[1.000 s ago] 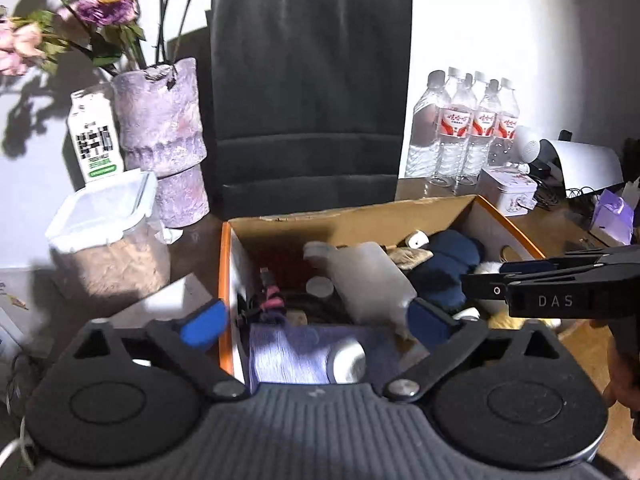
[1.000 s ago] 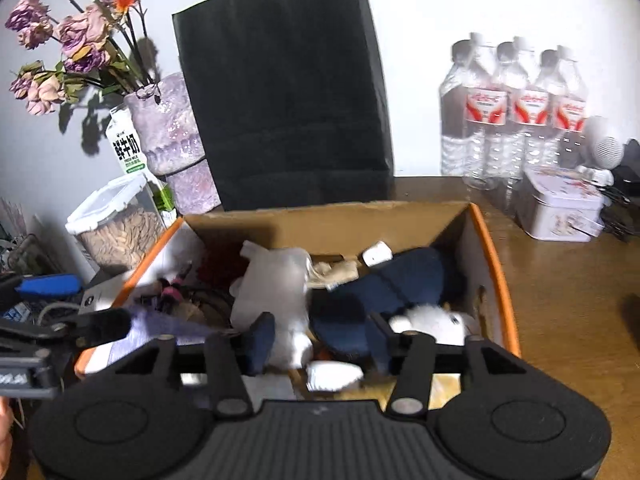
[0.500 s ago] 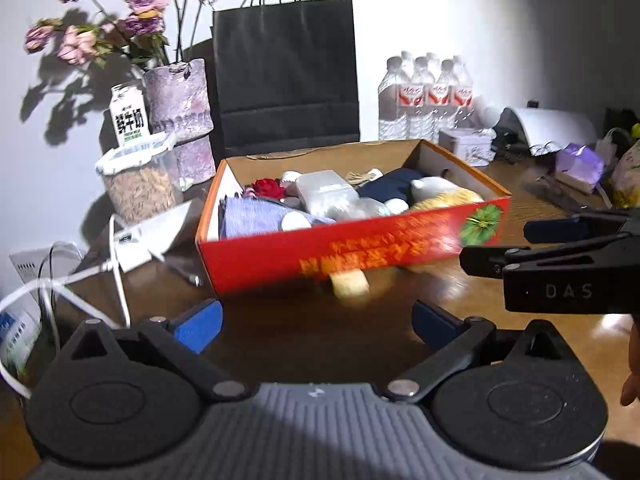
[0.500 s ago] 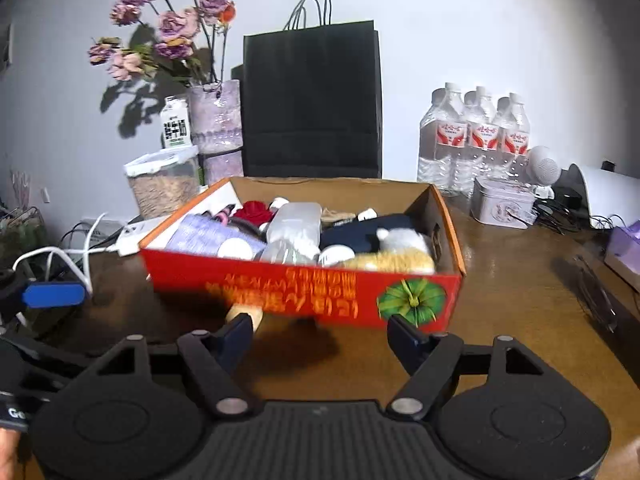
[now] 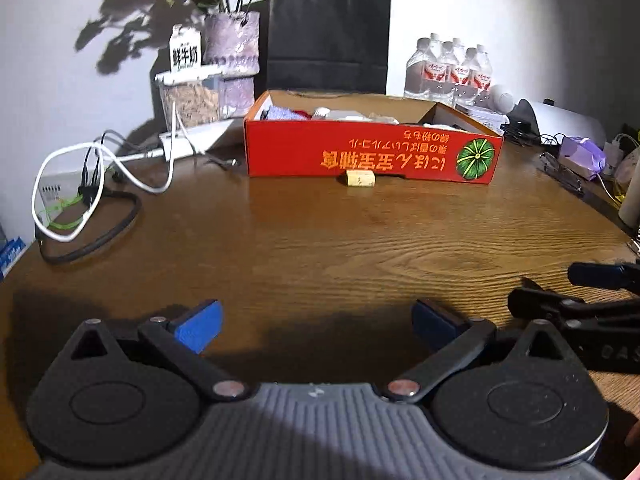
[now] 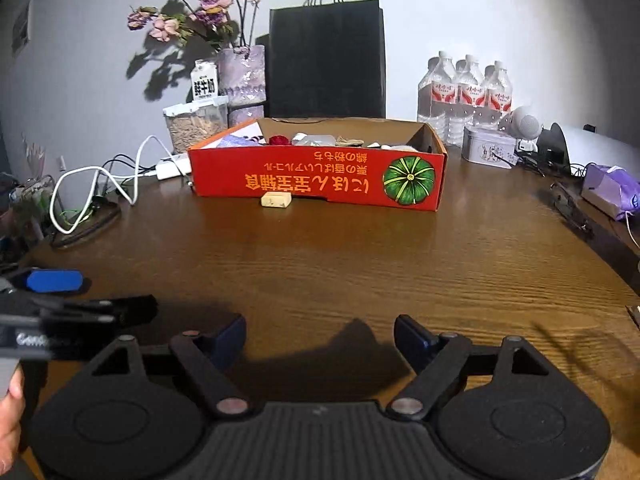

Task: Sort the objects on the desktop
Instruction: 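Withdraw both grippers from the box back over the table, then grasp the small beige block with the left gripper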

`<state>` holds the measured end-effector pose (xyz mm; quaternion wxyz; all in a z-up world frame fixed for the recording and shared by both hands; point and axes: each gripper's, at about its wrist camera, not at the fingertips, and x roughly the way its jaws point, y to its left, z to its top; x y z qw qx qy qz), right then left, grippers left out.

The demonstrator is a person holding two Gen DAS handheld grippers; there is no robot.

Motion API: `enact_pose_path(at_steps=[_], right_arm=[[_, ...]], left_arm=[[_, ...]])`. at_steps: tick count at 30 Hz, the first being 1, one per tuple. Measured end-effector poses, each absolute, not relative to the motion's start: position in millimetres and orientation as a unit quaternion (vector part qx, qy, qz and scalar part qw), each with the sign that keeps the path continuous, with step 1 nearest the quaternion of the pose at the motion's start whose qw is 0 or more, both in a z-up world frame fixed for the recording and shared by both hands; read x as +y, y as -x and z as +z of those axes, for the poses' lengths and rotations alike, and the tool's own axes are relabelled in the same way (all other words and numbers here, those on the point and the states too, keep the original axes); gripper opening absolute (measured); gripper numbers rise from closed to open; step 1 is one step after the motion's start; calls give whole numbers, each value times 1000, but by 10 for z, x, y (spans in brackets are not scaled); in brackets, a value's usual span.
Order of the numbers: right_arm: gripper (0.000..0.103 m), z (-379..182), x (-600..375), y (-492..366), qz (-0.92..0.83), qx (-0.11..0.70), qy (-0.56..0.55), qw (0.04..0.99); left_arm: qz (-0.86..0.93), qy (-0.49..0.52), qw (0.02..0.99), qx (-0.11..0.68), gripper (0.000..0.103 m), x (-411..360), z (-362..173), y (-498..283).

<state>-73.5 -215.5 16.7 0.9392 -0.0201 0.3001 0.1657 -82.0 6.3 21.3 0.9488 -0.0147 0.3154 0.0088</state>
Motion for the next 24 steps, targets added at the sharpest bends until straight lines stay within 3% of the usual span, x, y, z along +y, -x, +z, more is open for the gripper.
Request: enact_pose_path(at_steps=[16,22,24], right_arm=[[81,190,-2250,2,146,315,-2,938],[78,141,-2157,-657,145,334,-1,931],[76,139,-2122,-859,149,338,-1,929]], left_arm=[[-18,6,950,312,101,-106,228,72],[-21,49,942,331,82,-122,188,-666],[-24,53,937,343,68,-145,168,-890]])
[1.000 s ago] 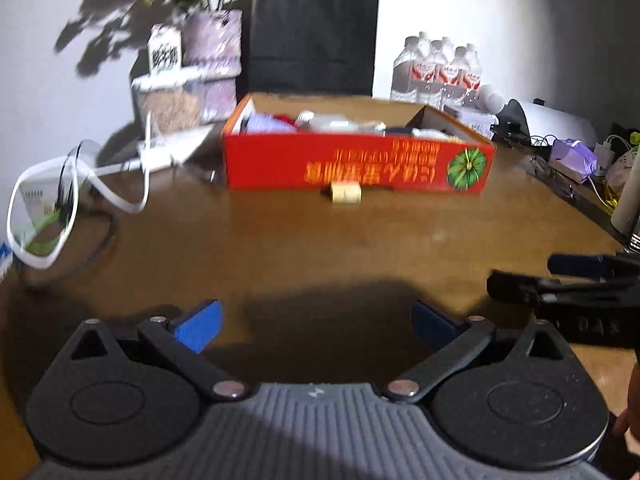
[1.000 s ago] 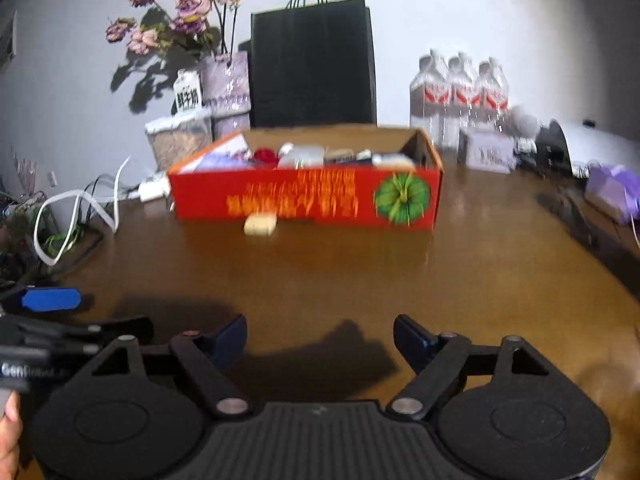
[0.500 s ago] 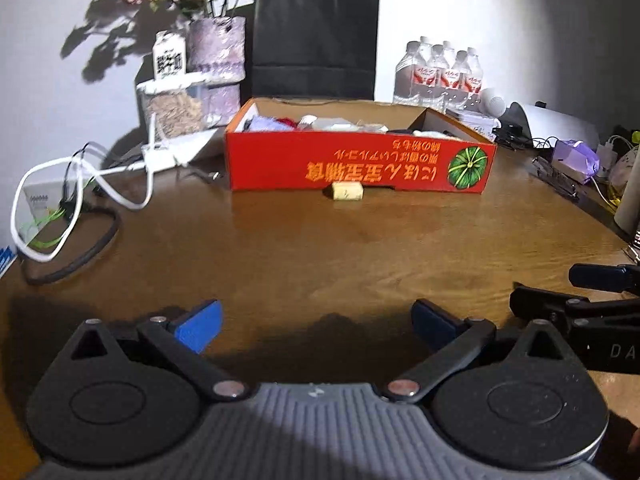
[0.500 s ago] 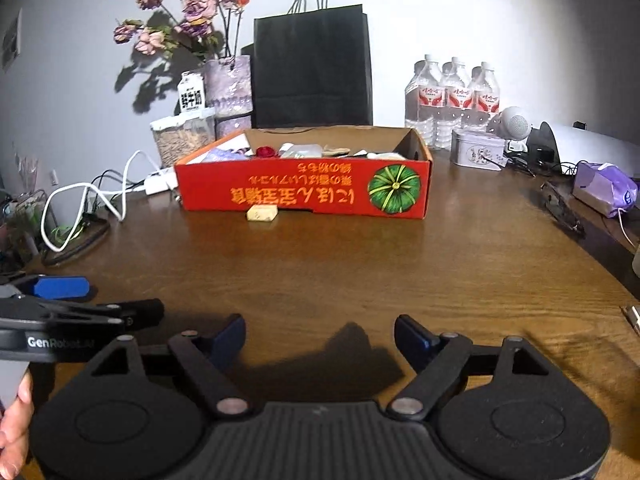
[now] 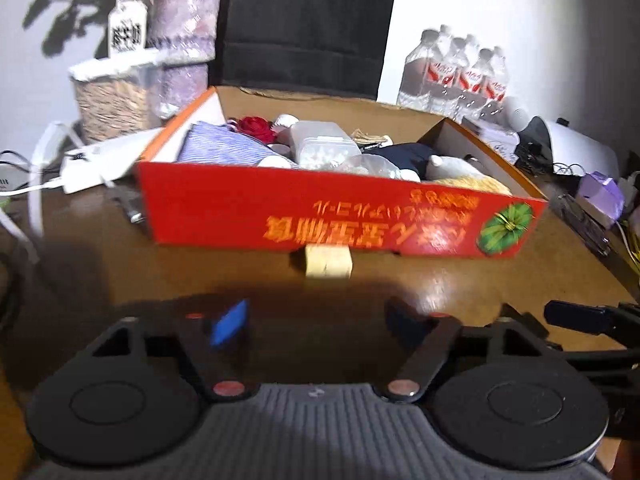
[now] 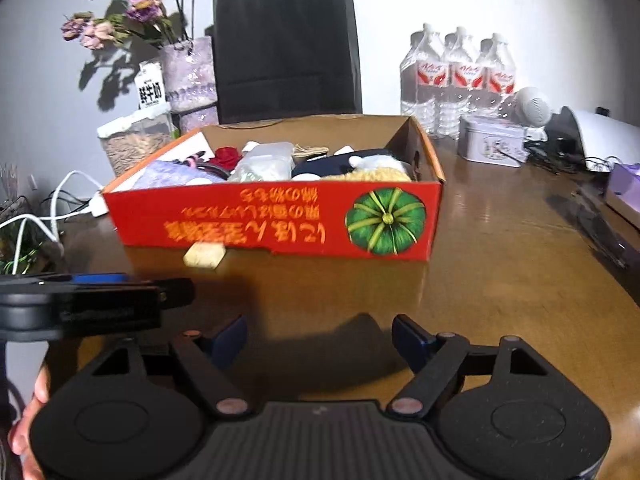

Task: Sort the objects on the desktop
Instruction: 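Grasp the small beige block with the left gripper, then lift the beige block with the left gripper and carry it over the box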

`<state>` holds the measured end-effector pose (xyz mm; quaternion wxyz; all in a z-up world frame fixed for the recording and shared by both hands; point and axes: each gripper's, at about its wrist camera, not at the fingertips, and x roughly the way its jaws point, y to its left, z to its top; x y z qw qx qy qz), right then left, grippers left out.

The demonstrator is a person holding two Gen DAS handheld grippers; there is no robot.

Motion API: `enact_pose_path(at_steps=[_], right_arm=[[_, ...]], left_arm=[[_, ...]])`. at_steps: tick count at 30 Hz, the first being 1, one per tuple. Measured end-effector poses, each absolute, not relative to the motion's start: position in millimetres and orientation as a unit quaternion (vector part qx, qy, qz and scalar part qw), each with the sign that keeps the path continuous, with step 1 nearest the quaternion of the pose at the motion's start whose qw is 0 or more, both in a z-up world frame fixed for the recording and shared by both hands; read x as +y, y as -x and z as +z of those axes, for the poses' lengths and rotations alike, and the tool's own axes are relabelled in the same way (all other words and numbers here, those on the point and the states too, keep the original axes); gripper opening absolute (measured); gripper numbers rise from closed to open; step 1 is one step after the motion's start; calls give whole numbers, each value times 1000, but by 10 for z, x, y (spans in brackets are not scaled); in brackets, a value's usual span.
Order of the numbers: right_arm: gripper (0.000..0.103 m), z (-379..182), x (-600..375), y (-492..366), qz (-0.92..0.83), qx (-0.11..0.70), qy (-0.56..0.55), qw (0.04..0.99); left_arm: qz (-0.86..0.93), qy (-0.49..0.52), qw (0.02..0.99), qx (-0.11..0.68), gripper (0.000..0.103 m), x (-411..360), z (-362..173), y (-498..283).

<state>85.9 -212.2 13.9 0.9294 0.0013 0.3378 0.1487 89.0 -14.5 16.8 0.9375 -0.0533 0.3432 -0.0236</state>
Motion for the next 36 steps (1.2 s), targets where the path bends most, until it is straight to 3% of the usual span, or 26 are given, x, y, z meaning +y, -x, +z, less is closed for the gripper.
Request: enact_pose_path(at_steps=[5,7,11,17,25,36], right_arm=[[66,101,-2015,-1241,149,341,13,928],[57,74,-1999,-1320,146,346,10,927],[38,15,-1923,-1347,146,340,22,929],[11,12,-1881,-1314,143,330,33,932],[6,188,-1944,-924,147,315,20,937],[4,387,-2194,310,147,263,10,953]], left_arm=[[-23,29,938,345,51,-261,108,-1208],[-21,17,938,345,49,-298,95,-1263],[-15,8,942,336,32,-337,73,-1269],[-14,2,945,328,32,-353,70,-1229],[-13,9,948,317,31,-315,198,-730],[-15,13,962,273,31,-254,458,491]])
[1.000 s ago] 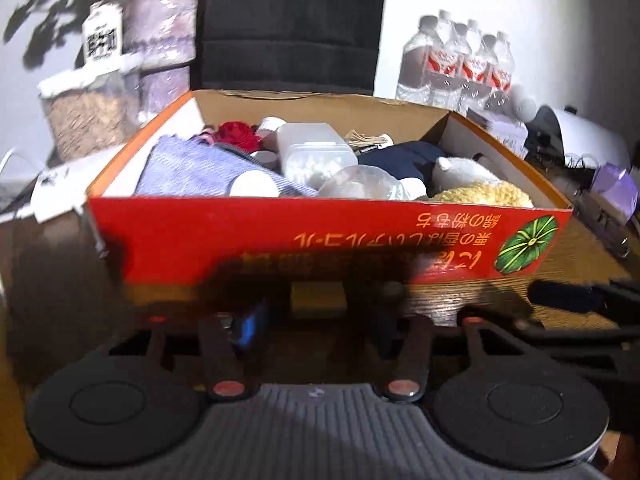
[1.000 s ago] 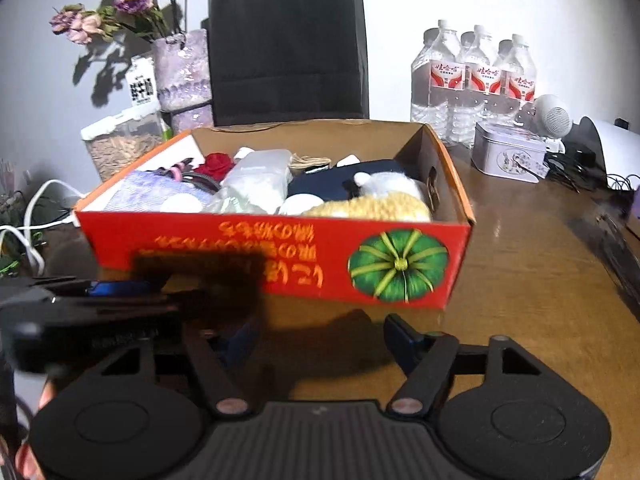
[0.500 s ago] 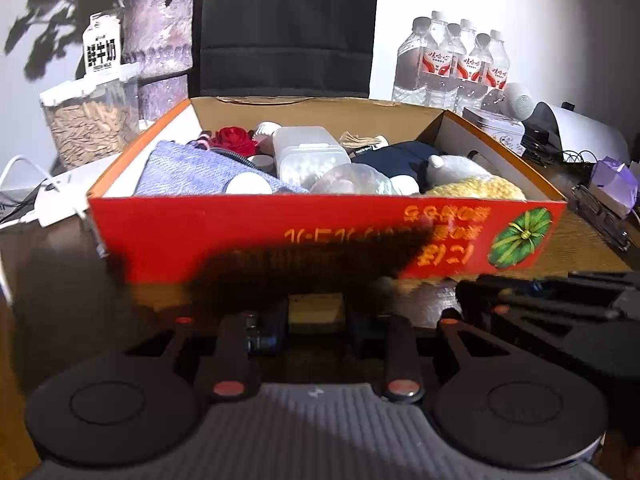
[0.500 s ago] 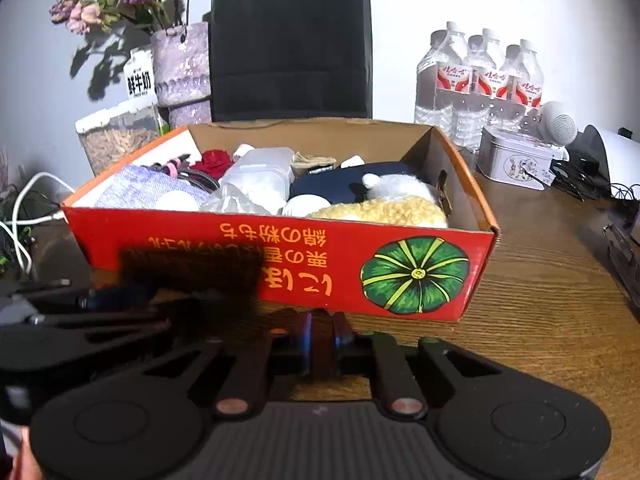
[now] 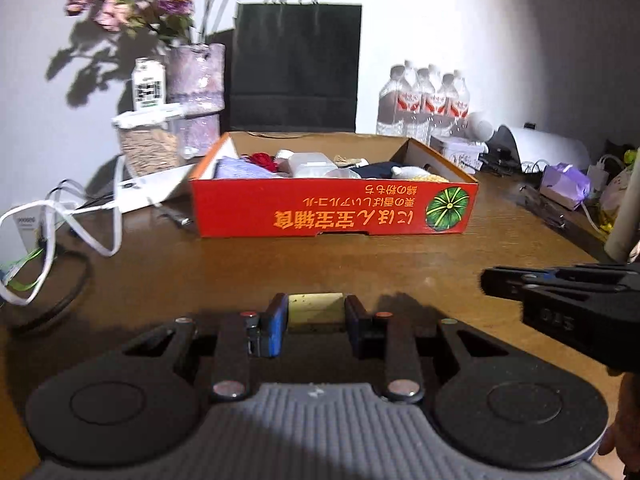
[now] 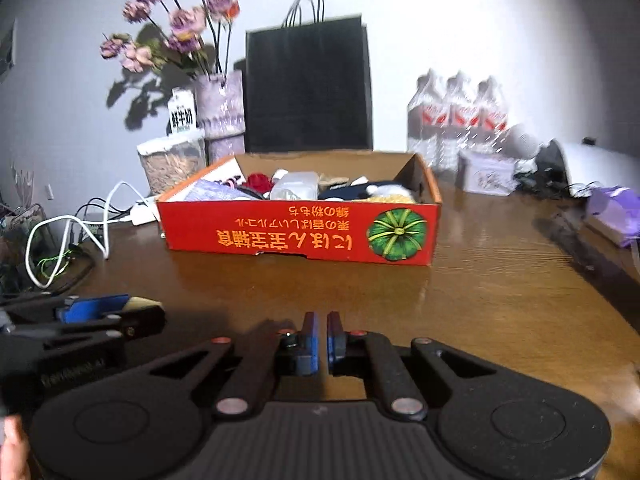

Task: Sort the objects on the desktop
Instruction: 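Lift the beige block with the left gripper and carry it over the box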

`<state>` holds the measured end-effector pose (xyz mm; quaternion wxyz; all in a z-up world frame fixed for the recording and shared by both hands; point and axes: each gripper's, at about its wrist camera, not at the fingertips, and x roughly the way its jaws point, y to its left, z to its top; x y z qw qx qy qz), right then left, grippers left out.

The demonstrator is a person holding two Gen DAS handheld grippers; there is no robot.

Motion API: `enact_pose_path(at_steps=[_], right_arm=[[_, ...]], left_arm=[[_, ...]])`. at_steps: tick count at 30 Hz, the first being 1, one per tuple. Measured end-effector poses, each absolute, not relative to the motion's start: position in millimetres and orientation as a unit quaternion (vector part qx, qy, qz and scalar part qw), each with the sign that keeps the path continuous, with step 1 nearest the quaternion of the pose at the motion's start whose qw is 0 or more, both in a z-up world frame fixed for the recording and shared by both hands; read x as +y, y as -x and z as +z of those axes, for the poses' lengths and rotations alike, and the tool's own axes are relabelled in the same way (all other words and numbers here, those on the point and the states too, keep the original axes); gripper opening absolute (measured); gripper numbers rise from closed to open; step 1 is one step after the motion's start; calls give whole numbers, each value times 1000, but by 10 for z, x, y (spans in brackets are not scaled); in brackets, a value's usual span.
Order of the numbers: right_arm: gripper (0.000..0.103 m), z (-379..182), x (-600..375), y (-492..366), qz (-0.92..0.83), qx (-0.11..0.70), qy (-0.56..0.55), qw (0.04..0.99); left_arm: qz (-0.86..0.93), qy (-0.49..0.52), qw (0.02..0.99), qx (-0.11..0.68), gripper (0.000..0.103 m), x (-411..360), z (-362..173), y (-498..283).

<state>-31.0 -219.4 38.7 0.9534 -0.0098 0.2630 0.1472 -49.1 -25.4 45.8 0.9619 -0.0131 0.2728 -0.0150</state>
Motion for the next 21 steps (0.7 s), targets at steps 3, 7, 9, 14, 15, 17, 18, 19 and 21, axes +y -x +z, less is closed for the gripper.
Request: enact_pose_path(at_steps=[3,7,9,14,15,17,18,19,21], right_arm=[[4,412,-2248,629,155,242,16,958],[4,442,-2325,987,163,210,20,964],[4,458,-2354,1134,174,198,13,965],[4,479,-2337,1441,214,163,33,963],[4,498,-2315,1470,219,156,36,962],[4,550,-2275,1520,230,142,39,962],[4,573,-2265,1528,234,134,39,962],[4,589,-2246,1536,236,129,38,962],[4,619,-2229,1506,235,118,40,964]], left_arm=[[-11,10,966,259,32,-242,489,781],[-11,9,966,257,32,-216,510,1132],[-8,16,966,258,32,-161,527,1256],[-11,14,968,249,32,-114,598,1484],[-13,10,969,247,32,-120,612,1505],[-16,6,971,239,32,-139,649,1531],[-15,6,972,234,32,-149,666,1533],[-11,7,974,228,32,-152,681,1529],[-6,9,975,223,32,-144,704,1496]])
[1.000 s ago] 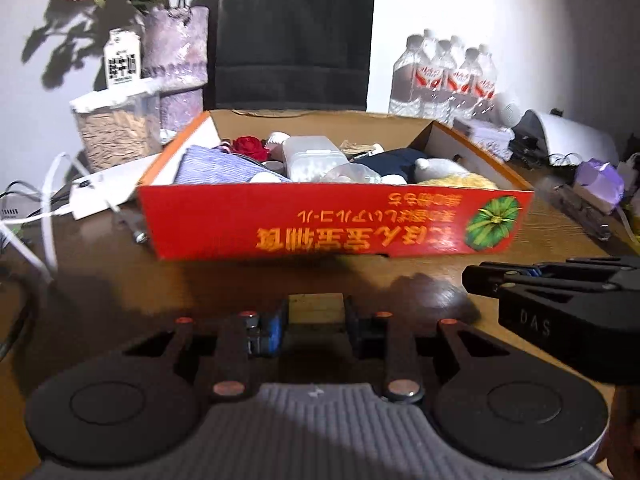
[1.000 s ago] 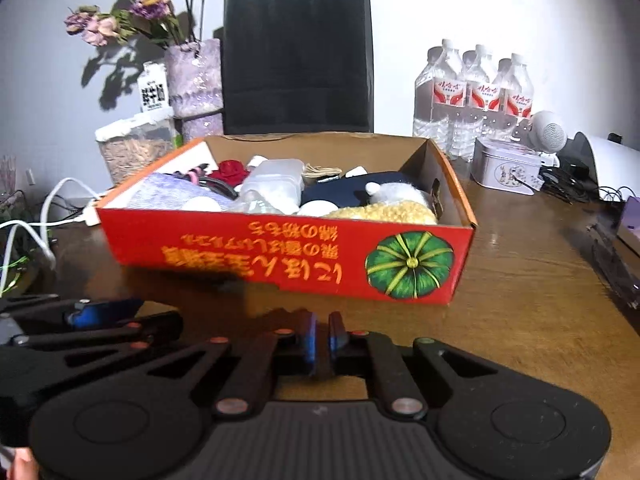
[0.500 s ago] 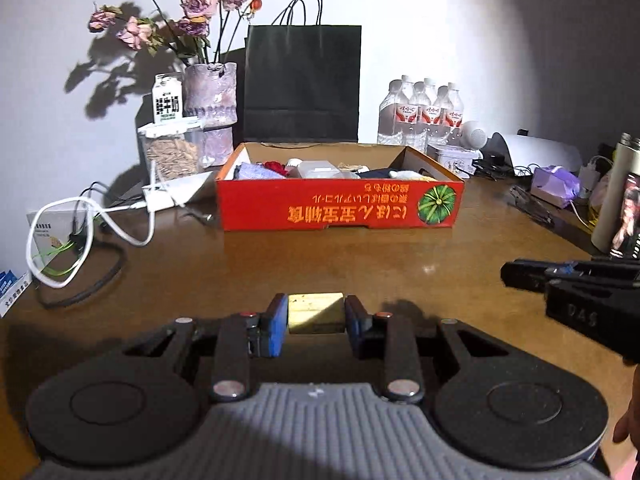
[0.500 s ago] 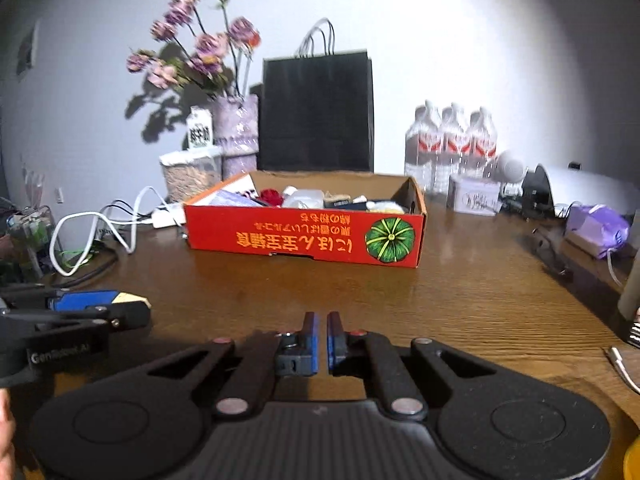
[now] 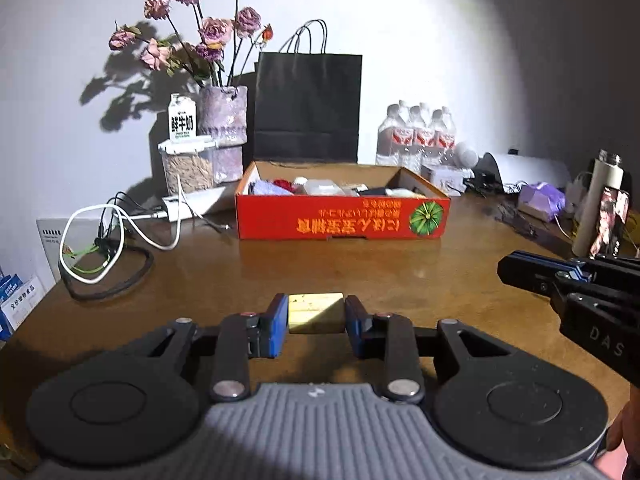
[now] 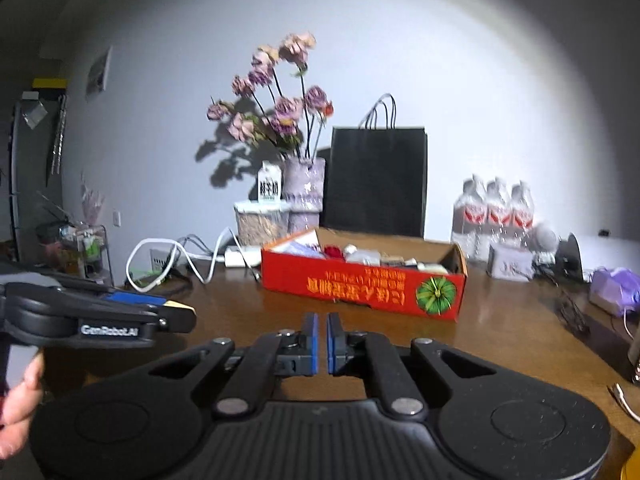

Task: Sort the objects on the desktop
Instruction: 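Lift the beige block with the left gripper and carry it over the box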

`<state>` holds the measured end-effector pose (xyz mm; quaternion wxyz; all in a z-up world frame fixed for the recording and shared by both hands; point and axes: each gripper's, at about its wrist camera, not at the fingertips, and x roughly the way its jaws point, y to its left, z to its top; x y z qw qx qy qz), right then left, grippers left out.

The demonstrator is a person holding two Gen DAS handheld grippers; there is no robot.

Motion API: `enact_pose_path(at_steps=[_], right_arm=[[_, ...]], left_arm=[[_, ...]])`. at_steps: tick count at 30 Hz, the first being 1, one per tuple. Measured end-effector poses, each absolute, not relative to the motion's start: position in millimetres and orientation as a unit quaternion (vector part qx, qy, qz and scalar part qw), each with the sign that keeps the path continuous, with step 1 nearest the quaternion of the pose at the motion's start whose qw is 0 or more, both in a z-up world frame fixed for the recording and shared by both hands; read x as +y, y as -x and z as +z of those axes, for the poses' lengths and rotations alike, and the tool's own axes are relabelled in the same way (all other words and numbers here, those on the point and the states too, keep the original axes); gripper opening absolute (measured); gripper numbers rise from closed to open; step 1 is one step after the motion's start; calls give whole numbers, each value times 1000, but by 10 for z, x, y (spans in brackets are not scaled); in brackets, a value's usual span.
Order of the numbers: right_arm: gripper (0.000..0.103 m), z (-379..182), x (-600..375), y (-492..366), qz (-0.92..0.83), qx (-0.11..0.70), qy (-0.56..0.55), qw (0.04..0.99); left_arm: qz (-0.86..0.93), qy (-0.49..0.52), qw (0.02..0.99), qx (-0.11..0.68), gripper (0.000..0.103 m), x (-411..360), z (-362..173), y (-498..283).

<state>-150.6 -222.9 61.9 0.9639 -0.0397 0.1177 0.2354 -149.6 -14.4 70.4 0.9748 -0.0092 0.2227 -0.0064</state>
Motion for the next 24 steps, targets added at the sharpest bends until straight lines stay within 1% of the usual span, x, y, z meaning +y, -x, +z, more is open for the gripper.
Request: enact_pose_path(at_steps=[4,9,15,18,21,24], right_arm=[[4,753,-2217,1311,222,108,45,968],[4,1060,-2219,836,202,102,41,973],[4,1517,-2185,61,181,94,30,979],[4,1677,-2175,-385,188,91,23,978],[5,1731,-2110,-911,180,126,28,975],[5,1683,-2040,-1471,169,181,16,969]], left_arm=[[-9,12,976,219,32,-105,781,1345],[-26,-7,982,189,32,-74,1066,993],[-52,-25,984,166,32,26,1553,275],[-69,8,979,189,32,150,1764,-192],[-81,33,973,215,32,263,1906,-629],[-92,42,965,241,32,301,1959,-1086]])
